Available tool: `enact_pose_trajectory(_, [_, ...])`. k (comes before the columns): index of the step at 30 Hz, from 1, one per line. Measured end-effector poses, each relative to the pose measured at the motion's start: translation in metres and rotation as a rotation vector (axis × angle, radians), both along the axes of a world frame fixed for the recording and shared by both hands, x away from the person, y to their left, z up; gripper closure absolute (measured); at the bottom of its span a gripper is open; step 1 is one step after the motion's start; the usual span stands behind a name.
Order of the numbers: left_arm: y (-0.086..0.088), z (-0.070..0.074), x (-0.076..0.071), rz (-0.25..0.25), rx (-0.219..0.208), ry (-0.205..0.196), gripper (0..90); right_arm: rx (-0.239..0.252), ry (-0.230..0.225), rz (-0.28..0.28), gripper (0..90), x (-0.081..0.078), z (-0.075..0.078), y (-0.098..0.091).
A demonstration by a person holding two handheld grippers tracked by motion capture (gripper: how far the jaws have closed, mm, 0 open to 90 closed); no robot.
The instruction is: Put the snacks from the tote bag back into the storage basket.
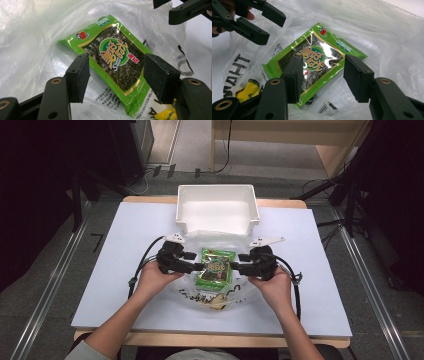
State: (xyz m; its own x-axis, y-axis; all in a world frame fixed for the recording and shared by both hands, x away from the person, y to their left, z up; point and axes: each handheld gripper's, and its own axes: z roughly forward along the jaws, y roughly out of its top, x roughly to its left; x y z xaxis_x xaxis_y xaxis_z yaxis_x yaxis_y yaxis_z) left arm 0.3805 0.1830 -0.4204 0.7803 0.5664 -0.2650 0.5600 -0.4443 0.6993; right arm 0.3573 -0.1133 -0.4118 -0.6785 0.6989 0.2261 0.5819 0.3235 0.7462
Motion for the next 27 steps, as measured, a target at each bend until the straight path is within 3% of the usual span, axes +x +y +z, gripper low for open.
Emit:
enact_pose_trajectory(9, [-0.005,-0.003,-0.003,0.012,0.026,-0.017,52.6,-0.002,0.003,0.002,49.8,0.002,-0.004,0.0])
enact_pose_trajectory(12, [-0.006,-0.006,-0.003,0.024,0.016,0.008,57.5,-0.006,0.006,0.003,49.6,0.001,-0.006,0.001])
enact_pose_trajectory(15, [-0.007,-0.008,-0.003,0.026,0.004,0.044,68.6,0.001,0.011,0.004,49.5,0.002,-0.007,0.001])
enact_pose_trajectory(20, [-0.01,-0.011,-0.003,0.018,0.013,0.036,87.9,-0.001,0.013,0.002,49.5,0.001,-0.009,0.001])
enact_pose_trajectory(27, [-0.019,-0.015,-0.005,-0.001,0.041,0.019,90.0,0.002,0.022,0.006,49.7,-0.001,-0.012,0.002])
